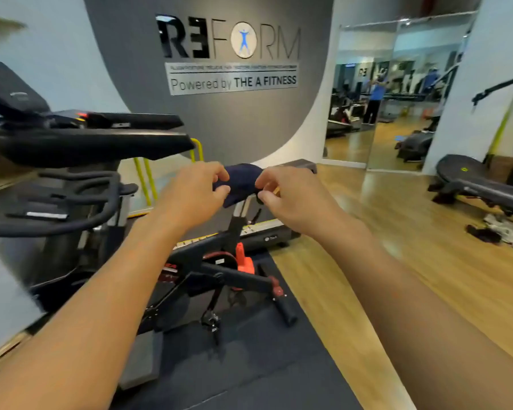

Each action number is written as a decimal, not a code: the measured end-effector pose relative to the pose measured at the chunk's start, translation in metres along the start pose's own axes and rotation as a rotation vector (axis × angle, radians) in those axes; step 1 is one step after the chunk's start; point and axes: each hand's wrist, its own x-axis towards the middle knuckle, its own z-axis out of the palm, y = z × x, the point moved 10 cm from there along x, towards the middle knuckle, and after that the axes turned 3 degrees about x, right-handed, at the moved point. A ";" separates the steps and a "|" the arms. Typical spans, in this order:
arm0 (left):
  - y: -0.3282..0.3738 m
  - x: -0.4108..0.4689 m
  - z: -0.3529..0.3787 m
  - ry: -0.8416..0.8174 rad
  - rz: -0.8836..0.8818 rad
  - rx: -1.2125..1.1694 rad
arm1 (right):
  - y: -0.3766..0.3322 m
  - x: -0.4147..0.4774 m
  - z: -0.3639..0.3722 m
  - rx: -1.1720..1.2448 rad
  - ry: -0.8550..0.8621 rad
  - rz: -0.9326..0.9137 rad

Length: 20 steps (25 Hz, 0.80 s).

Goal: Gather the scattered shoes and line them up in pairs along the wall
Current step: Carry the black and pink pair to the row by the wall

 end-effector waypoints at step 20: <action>0.455 0.295 0.397 -0.384 0.718 -0.430 | 0.535 -0.013 -0.220 -0.482 0.150 0.840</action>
